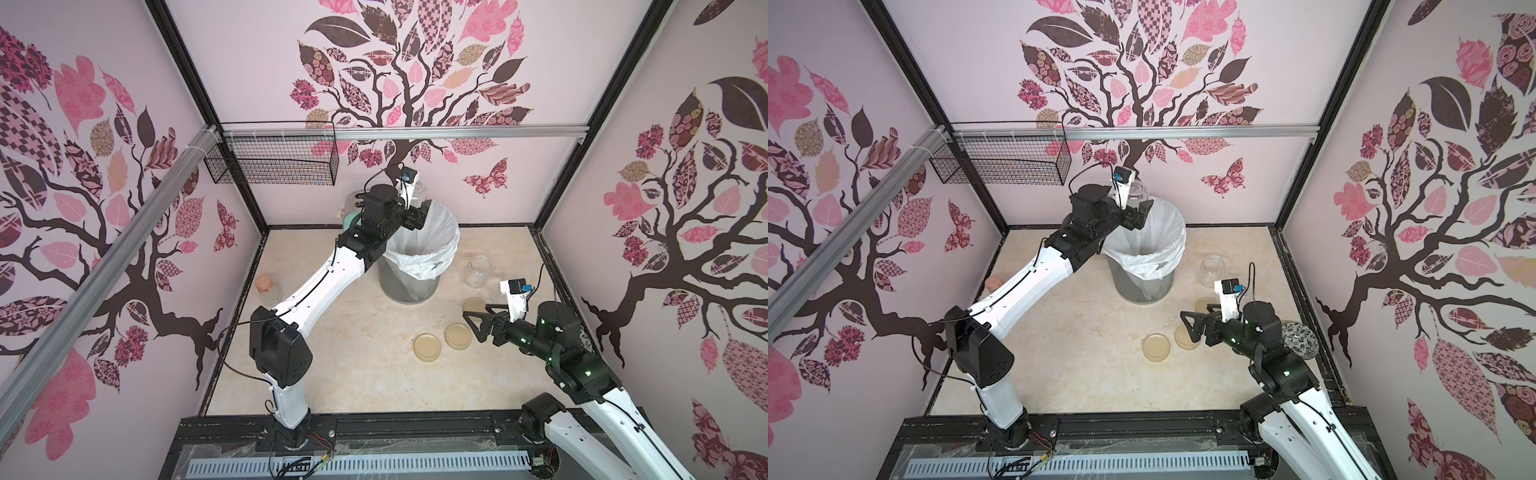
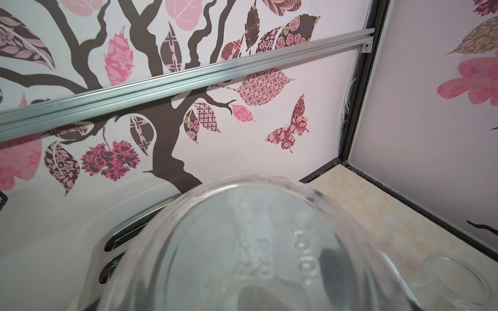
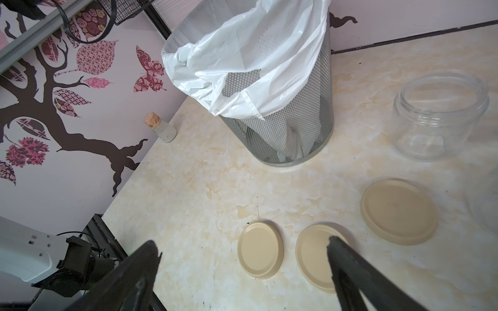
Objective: Empty moldy rice from jars
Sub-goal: Pour the moldy rice from the jar into the trash bin.
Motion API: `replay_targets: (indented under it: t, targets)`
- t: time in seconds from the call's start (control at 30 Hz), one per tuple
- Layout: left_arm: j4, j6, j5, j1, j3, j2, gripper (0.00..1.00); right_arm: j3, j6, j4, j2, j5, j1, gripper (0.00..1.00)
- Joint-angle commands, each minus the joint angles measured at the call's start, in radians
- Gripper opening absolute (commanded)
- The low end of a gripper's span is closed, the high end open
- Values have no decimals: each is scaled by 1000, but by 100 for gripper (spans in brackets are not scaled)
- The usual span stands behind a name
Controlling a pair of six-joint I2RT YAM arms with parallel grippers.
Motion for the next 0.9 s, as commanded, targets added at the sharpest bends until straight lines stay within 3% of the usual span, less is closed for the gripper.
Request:
replay_targets:
  t: [0.0, 0.33, 0.4, 0.5, 0.67, 0.73, 0.8, 0.87]
  targets:
    - [150, 104, -42, -12, -13, -37, 70, 6, 8, -8, -9, -5, -3, 100]
    - [181, 182, -92, -40, -29, -44, 71, 25, -3, -13, 11, -18, -3, 99]
    - [183, 78, -102, -30, -25, -51, 75, 23, -3, -14, 12, -17, -4, 99]
    - [176, -154, 0, 14, -30, -70, 74, 21, 4, -8, 7, -22, -2, 99]
    - [168, -236, 64, 17, -6, -61, 73, 25, 10, -15, -16, -10, -3, 100]
    - [150, -187, 53, 5, 5, -56, 71, 22, 12, -20, -23, -11, -3, 100]
    - [134, -17, -23, -43, 10, -52, 72, 22, 13, -31, -27, -10, -4, 99]
    - [128, 9, -27, -51, 1, -50, 73, 19, 15, -37, -33, -9, -3, 99]
